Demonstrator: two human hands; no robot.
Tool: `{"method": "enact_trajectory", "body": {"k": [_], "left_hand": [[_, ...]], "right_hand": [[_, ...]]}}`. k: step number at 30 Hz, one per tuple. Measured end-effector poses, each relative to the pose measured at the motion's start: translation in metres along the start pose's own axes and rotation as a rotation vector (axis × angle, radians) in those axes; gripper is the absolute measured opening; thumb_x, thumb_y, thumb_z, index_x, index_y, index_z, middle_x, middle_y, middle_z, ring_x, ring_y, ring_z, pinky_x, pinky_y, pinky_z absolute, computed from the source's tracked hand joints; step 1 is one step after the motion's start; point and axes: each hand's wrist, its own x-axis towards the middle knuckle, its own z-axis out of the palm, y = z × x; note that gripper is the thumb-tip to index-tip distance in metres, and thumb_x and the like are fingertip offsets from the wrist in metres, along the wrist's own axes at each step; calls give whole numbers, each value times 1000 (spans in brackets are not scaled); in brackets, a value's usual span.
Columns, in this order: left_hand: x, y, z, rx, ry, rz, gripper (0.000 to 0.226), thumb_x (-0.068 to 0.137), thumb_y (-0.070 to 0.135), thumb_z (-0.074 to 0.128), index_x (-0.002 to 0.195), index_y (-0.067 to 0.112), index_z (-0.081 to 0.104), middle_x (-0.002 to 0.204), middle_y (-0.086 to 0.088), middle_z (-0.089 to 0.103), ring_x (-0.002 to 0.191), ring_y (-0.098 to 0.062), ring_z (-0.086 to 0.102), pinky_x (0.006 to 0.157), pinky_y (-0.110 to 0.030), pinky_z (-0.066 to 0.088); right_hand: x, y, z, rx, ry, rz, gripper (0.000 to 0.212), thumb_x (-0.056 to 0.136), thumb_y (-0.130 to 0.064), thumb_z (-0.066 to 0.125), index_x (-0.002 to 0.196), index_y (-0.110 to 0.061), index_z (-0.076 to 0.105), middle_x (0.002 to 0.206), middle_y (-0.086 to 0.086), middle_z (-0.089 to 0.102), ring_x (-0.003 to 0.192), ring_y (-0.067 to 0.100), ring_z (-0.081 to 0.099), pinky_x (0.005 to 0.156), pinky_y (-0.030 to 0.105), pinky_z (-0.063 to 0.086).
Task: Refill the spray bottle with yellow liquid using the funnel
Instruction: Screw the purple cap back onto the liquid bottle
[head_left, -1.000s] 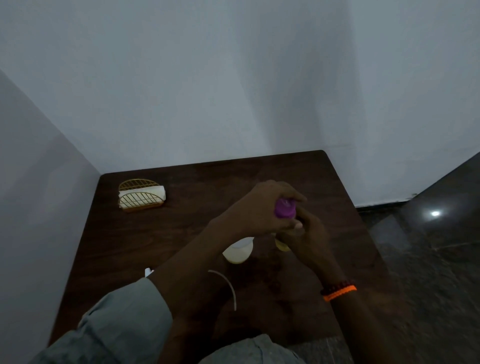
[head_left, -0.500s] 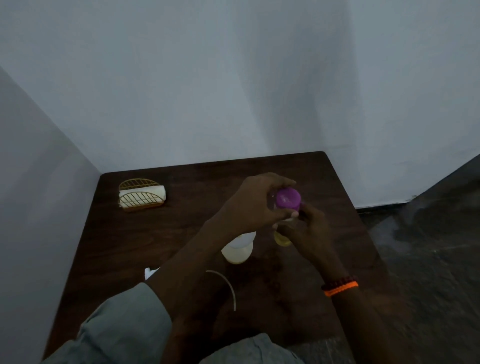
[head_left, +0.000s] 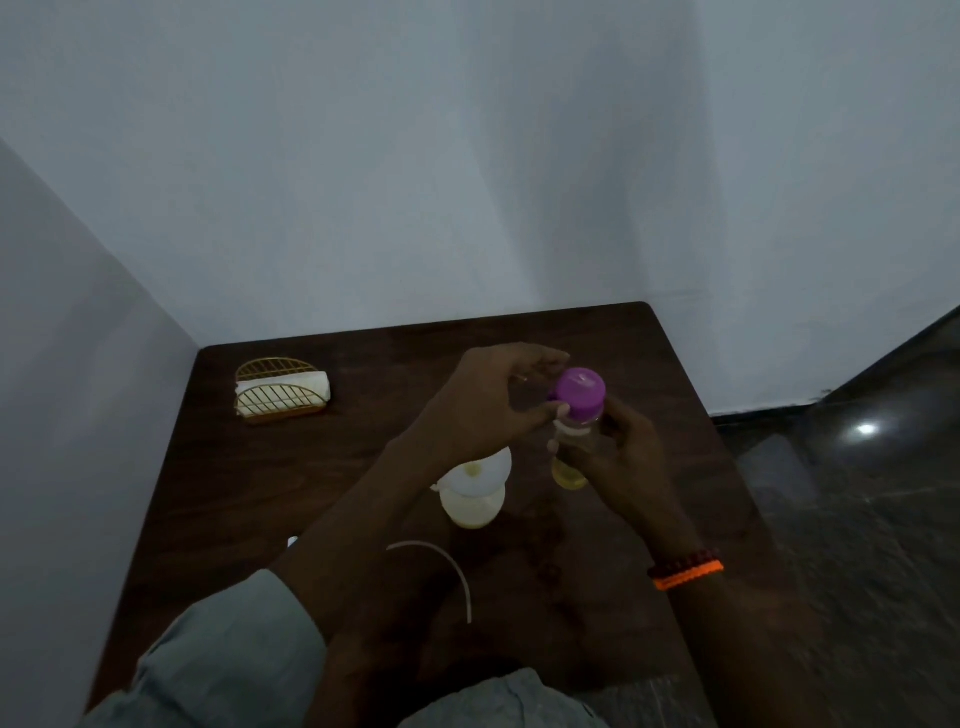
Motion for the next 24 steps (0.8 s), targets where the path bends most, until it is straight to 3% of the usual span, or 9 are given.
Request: {"method": "enact_trajectory", "body": {"k": [5,9,11,17,24], "left_hand": [[3,9,13,-30,3,18,64,74,35,86,129,12,64,123,0,69,111,-8,64,93,-33,56],[6,8,17,-30,1,27,60,72,31,88,123,9,67,118,-3,70,109,-11,65,92,-36,56],[6,5,15,-33,-16,16,58,73,28,87,124,10,67,120,-2,70,110,-10,65,93,-36,56],[11,8,7,-34,-39,45,59,75,25,86,128,10,65,124,-2,69,112,-5,65,95,-28,55],[29,10,-30,-47,64,63,59,75,26,85,127,6,65,119,-4,72,110,-5,67,95,-23,55]], "right_hand": [[-1,-7,6,45,-20,17,45,66,-42,75,108,-27,68,101,-7,72,97,8,68,86,42,58],[-2,-7,5,37,-22,19,39,73,-29,83,108,-26,68,100,-7,73,96,7,69,85,44,59],[-3,-6,2,2,-33,4,39,75,-26,83,110,-29,67,103,-9,72,99,5,67,88,44,57],[5,-7,-8,-72,-72,-23,51,71,-50,78,117,-36,63,111,-12,70,106,5,65,92,46,56],[49,-46,-13,-135,-157,-181,46,75,-40,80,116,-30,64,109,-11,70,103,6,66,89,45,57]]}}
